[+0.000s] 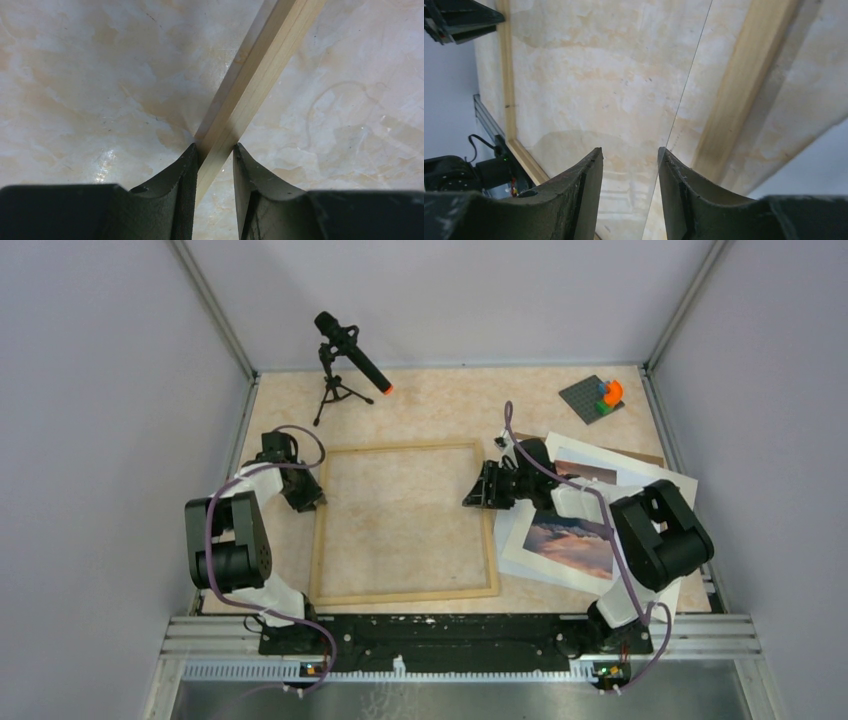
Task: Put the photo into the frame
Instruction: Place the photo frame item in the photo frame.
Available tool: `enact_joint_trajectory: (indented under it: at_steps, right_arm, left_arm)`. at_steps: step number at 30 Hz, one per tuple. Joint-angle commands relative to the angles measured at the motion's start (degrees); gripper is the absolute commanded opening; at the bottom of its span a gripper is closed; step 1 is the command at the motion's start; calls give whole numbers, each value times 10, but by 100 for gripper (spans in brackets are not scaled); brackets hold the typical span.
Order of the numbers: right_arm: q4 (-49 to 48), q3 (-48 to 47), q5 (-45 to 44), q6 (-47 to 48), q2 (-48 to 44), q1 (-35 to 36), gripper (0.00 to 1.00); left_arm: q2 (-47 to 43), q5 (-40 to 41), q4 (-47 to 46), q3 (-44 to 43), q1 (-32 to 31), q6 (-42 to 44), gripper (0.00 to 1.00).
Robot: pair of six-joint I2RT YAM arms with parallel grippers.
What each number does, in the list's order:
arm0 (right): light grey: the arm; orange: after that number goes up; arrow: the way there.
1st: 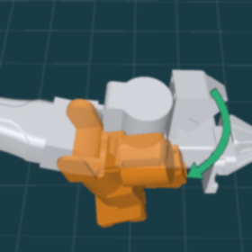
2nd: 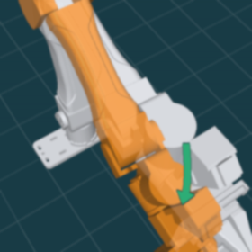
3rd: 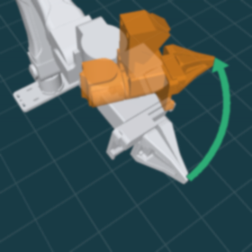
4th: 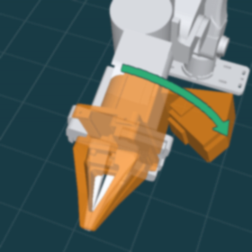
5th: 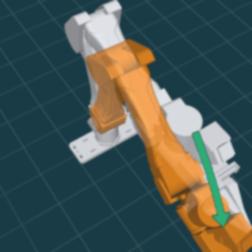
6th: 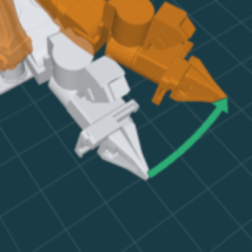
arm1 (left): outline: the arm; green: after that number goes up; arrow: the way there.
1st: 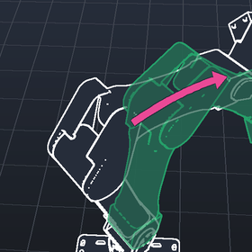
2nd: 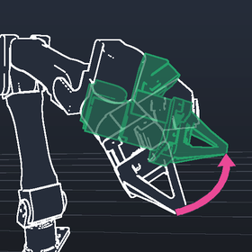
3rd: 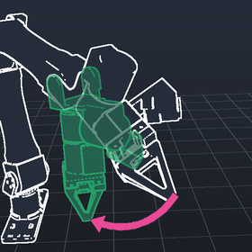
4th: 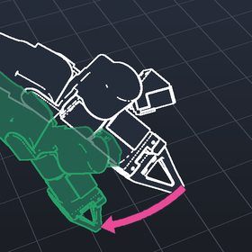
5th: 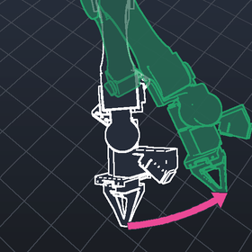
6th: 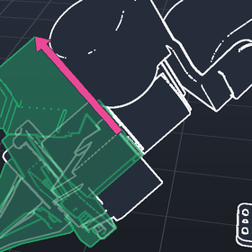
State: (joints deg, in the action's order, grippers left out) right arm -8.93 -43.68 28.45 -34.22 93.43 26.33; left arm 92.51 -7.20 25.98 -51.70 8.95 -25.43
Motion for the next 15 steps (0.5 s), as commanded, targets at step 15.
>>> enact_joint_trajectory:
  at_steps: [15]
  right_arm:
    - [161, -18, -84, 99, -80, -7, 43]
  left_arm:
    - [11, 28, 8, 20, 0, 9, 44]
